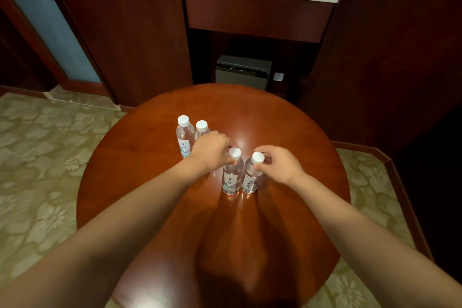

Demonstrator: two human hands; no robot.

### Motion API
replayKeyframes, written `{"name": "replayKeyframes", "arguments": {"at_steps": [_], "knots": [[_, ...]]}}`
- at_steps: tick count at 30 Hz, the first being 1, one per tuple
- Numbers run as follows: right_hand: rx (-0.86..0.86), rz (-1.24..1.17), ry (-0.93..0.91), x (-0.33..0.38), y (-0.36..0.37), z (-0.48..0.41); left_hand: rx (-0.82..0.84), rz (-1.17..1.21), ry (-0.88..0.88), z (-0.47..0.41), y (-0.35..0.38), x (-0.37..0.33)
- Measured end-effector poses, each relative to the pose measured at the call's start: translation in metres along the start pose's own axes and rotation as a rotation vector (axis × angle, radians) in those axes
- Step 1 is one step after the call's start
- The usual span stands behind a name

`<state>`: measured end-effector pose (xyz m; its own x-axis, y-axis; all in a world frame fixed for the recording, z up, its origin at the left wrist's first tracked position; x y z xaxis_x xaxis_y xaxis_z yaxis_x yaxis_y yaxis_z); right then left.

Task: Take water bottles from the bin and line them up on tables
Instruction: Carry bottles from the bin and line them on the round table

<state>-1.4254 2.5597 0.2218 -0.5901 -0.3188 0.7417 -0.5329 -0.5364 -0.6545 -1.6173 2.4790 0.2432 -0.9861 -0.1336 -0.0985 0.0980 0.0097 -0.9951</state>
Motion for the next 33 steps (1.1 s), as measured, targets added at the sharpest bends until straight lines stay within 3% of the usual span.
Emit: {"name": "replayKeyframes", "arguments": {"at_steps": [15, 33], "knots": [[-0.120, 0.017, 0.025, 0.022, 0.011, -0.027, 0.001, -0.280, 0.127, -0.035, -0.026, 0.027], [-0.123, 0.029, 0.066, 0.037, 0.021, -0.071, 0.018, -0.231, 0.086, -0.068, -0.019, 0.063]]}}
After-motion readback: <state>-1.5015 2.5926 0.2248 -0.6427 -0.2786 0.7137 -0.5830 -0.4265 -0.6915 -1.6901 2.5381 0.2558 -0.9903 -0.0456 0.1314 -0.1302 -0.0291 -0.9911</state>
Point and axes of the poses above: each hand's wrist, its own z-axis away from the middle knuckle, its own y-axis out of the palm, x = y × z, the point moved 1 cm from there along -z, towards the middle knuckle, and after that the axes turned 9 degrees about -z, right-handed, at the moved point
